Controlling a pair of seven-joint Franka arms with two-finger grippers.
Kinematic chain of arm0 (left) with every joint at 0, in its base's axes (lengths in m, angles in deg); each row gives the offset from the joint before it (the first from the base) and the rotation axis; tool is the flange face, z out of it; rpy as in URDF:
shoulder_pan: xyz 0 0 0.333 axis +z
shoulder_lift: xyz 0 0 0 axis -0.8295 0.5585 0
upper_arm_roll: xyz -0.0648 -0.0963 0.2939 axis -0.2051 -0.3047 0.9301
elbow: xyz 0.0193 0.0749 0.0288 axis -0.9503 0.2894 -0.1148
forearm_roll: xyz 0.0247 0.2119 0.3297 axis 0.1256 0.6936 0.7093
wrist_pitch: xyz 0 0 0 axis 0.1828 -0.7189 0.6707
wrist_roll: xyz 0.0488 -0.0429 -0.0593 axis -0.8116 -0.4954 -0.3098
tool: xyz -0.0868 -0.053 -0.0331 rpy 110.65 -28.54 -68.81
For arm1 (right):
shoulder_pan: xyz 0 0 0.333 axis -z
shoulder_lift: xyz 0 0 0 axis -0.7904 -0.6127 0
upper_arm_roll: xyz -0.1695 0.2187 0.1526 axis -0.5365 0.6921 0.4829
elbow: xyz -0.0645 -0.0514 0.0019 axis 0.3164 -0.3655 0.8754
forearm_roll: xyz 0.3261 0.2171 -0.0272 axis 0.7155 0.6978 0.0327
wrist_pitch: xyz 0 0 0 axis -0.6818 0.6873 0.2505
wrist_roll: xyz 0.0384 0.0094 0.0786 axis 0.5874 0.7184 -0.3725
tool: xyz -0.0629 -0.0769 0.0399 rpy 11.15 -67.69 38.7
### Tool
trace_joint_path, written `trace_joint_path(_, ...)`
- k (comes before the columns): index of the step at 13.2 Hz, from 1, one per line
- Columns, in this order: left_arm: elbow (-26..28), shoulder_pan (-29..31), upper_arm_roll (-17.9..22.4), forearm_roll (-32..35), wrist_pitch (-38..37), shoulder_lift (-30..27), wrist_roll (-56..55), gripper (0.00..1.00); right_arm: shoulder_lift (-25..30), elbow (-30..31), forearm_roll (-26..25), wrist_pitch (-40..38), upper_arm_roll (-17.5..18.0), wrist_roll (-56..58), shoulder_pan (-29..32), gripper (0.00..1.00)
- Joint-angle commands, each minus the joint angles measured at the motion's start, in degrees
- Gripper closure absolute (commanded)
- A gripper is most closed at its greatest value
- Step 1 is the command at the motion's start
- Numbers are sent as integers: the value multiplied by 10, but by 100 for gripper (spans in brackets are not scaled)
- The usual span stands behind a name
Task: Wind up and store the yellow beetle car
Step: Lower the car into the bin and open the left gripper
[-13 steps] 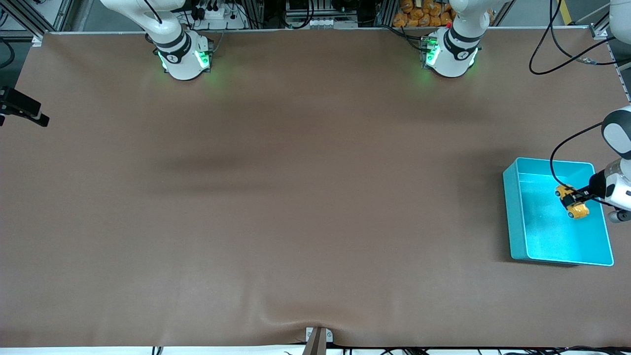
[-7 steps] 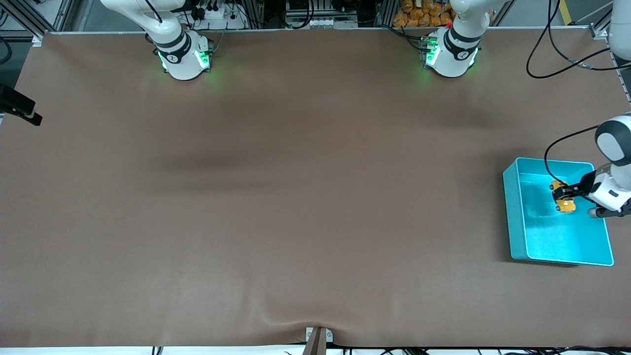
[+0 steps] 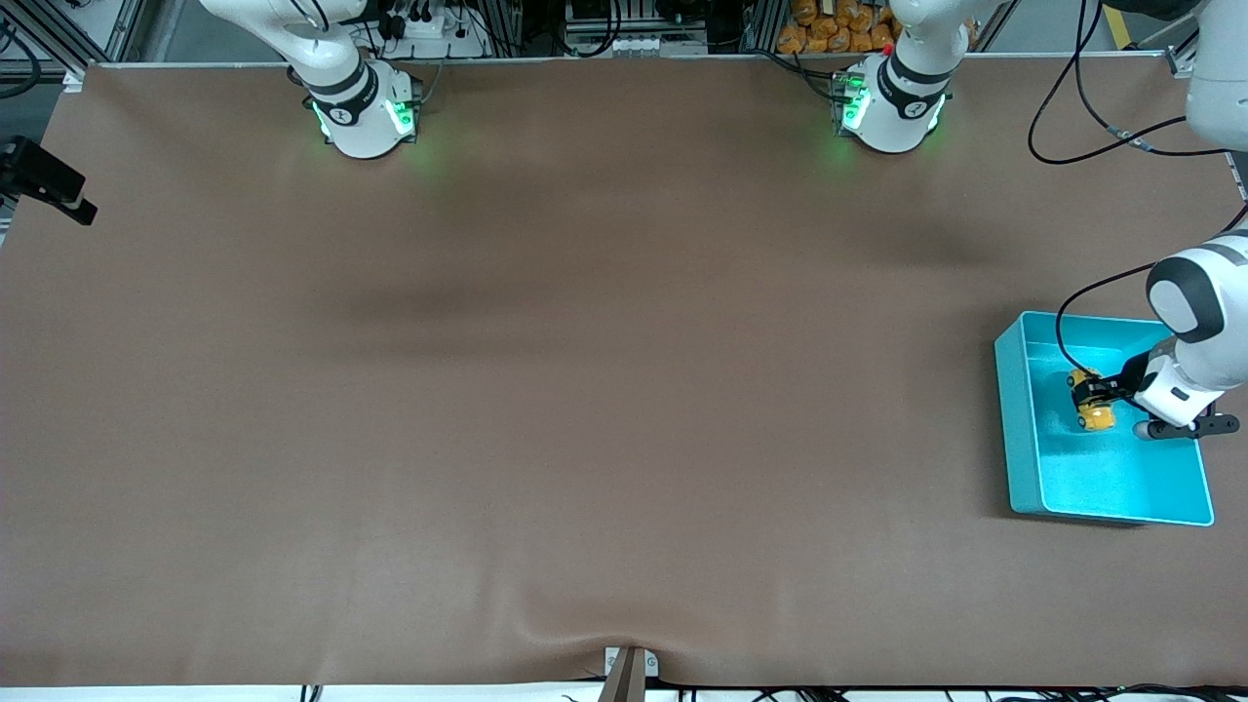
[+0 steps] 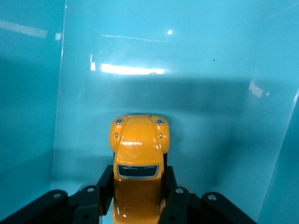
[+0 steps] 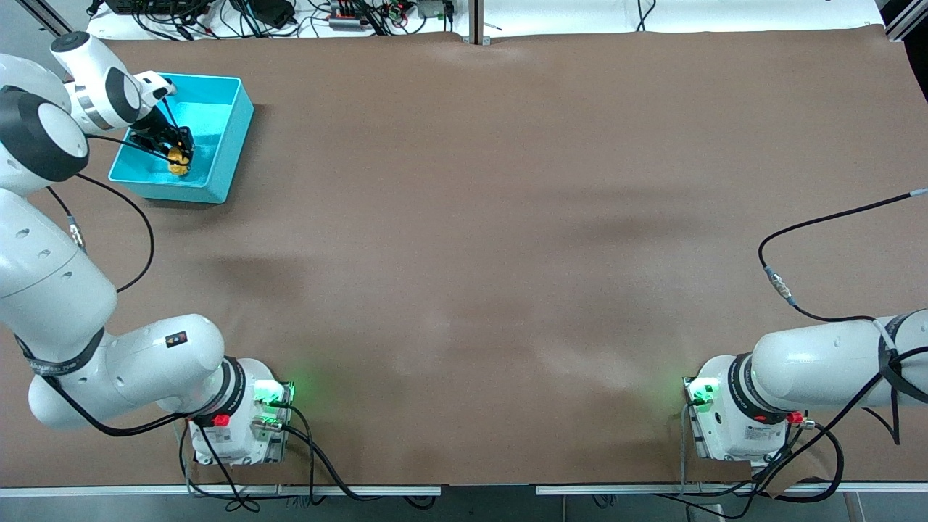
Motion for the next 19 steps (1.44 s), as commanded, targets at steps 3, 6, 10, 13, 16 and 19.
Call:
trace_joint_path(3,0,-1,-1,12,14,10,6,100,15,21,-3,8,31,-9,40,0)
trace_joint_path(6,1,2,-1,14,15,17,32,100,69,95,-3,76,58,34,67,0)
trace_joint_path(10,1,1,0,13,15,19,41,70,73,109,-3,86,58,32,64,0)
trace_joint_path(13,1,-1,-1,14,13,11,41,0,73,100,-3,79,60,31,63,0)
trace_joint_path(16,3,-5,-12,13,6,-29,39,0,63,79,-3,67,57,33,69,0)
trace_joint_path(19,-3,-4,-22,12,-34,-82,35,0,64,85,-2,68,56,40,78,0)
